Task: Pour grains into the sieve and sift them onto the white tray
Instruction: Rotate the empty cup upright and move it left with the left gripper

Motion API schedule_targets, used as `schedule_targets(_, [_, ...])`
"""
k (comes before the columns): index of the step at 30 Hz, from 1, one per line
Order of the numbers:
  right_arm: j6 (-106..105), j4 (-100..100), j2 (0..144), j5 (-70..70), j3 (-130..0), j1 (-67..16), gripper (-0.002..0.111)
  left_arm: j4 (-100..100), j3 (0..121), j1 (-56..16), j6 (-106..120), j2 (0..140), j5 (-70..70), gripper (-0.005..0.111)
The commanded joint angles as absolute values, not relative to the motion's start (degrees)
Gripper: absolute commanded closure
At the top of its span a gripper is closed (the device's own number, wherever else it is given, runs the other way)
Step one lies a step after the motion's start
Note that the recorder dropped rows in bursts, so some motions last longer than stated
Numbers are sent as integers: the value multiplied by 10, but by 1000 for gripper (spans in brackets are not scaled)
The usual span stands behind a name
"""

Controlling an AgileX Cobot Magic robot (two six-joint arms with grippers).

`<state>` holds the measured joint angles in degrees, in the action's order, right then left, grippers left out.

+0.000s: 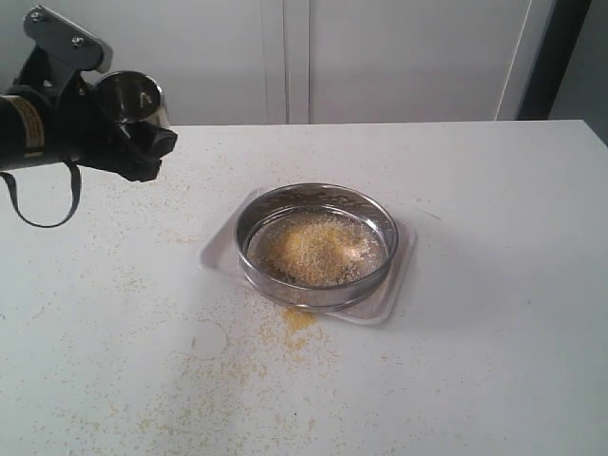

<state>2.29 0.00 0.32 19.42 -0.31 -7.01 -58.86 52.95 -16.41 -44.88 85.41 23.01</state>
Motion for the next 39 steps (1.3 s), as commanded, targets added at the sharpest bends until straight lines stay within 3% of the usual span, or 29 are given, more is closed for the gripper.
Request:
schedule_targets(1, [25,0,0,192,0,-73,108,-578,514,-124,-499,854,225,107])
schedule_targets(15, [25,0,0,192,0,-73,108,-570,486,-48,-423,962,428,107])
schedule_targets(29, [25,0,0,192,0,-73,108,-420,486,-48,-357,1067,467,107])
schedule_targets(39, [25,0,0,192,0,-73,108,-364,486,-48,-327,1097,411,107])
